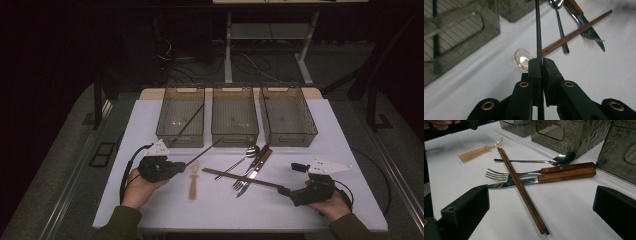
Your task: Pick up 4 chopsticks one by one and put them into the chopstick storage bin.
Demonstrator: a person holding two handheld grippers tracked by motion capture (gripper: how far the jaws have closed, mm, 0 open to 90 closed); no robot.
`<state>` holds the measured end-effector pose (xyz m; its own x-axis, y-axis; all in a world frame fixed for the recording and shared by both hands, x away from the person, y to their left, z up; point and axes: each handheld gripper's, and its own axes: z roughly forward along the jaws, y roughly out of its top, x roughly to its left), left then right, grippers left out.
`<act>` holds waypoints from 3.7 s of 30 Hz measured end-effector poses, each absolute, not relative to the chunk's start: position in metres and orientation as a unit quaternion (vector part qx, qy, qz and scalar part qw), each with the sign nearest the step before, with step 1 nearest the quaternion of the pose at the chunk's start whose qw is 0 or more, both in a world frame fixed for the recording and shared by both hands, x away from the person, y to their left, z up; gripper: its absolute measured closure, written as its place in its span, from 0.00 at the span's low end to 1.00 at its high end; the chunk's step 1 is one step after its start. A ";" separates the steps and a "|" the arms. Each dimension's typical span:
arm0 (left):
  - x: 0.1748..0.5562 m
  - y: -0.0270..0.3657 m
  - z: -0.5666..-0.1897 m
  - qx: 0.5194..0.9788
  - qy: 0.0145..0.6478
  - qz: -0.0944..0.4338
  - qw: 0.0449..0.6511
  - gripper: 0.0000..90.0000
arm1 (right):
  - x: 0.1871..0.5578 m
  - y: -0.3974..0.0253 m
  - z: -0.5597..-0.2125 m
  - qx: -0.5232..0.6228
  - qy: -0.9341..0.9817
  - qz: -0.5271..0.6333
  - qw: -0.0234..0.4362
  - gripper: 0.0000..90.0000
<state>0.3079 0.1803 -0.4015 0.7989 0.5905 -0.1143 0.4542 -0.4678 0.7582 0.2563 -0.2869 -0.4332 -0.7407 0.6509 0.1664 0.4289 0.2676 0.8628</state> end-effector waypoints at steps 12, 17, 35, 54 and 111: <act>0.329 0.181 -0.390 0.845 0.315 0.091 0.422 0.95 | 0.255 -0.289 -0.434 0.349 0.784 0.501 0.115 0.00; 0.337 0.180 -0.388 0.841 0.320 0.095 0.425 0.95 | 0.254 -0.287 -0.434 0.348 0.785 0.499 0.114 0.00; 0.362 0.175 -0.373 0.824 0.339 0.099 0.443 0.95 | 0.255 -0.287 -0.435 0.352 0.783 0.501 0.112 0.00; 0.399 0.164 -0.361 0.822 0.363 0.117 0.424 0.95 | 0.254 -0.288 -0.434 0.351 0.781 0.504 0.111 0.00; 0.479 0.177 -0.382 0.774 0.487 0.169 0.367 0.58 | 0.254 -0.288 -0.434 0.350 0.779 0.509 0.109 0.00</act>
<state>0.4793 0.1770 -0.3816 0.4683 0.8784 -0.0950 0.6297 -0.2564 0.7333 0.2538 -0.2880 -0.4340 -0.7308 0.6565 0.1868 0.4350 0.2370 0.8687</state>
